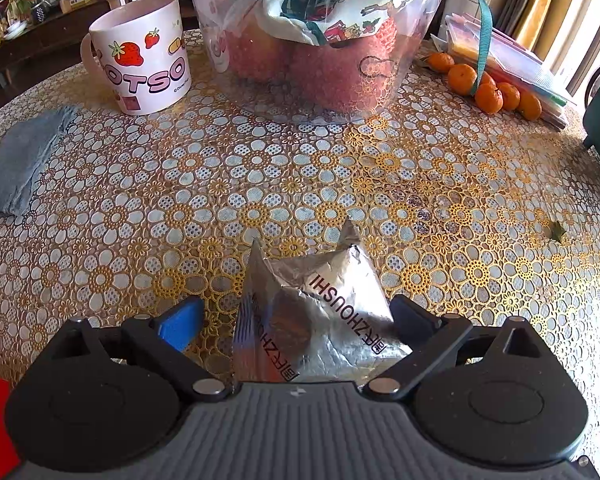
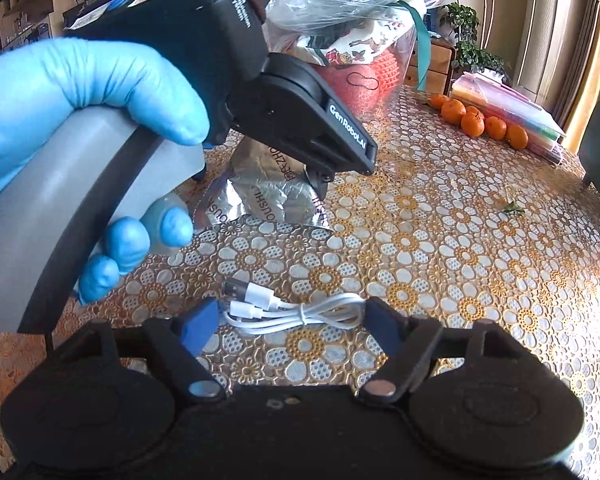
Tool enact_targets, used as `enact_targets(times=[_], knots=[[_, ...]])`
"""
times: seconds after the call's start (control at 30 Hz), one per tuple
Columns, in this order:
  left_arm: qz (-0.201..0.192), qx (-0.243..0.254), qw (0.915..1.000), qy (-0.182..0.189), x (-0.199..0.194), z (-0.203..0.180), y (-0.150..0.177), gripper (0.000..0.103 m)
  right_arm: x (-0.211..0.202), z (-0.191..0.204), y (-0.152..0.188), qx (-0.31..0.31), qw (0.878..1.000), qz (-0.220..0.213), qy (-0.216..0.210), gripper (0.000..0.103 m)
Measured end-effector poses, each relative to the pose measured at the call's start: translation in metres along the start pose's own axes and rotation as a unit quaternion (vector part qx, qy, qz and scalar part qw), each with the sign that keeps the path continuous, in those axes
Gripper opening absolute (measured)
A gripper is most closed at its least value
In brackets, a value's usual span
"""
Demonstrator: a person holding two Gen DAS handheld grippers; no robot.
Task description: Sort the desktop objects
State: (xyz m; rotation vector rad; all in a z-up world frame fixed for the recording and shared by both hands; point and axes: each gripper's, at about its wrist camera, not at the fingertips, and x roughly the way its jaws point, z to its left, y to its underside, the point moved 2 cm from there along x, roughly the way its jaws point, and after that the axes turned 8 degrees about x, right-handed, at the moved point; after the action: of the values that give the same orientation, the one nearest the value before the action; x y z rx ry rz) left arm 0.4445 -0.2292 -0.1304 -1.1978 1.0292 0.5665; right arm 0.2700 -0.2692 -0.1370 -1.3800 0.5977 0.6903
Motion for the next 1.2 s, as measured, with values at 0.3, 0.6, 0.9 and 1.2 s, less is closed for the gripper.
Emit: enact_targets(times=[0.3,0.6,0.9,1.2], knots=[[0.002,0.005,0.9999,0.009,-0.014,-0.002,0.005,0.063,-0.002,-0.003,-0.003,0.015,1.000,0.004,-0.003,0.076],[0.000,0.012,0.9998,0.013,-0.036,0.002,0.018,0.061,-0.017,-0.010,0.002,0.014,1.000,0.002,0.000,0.074],[-0.004,0.038,0.9988,0.032,-0.080,0.012,0.043,0.061,-0.036,-0.020,0.009,0.019,1.000,0.002,0.005,0.072],[-0.011,0.059,0.9965,0.058,-0.125,0.023,0.076,0.061,-0.061,-0.025,0.020,0.019,1.000,0.015,0.002,0.069]])
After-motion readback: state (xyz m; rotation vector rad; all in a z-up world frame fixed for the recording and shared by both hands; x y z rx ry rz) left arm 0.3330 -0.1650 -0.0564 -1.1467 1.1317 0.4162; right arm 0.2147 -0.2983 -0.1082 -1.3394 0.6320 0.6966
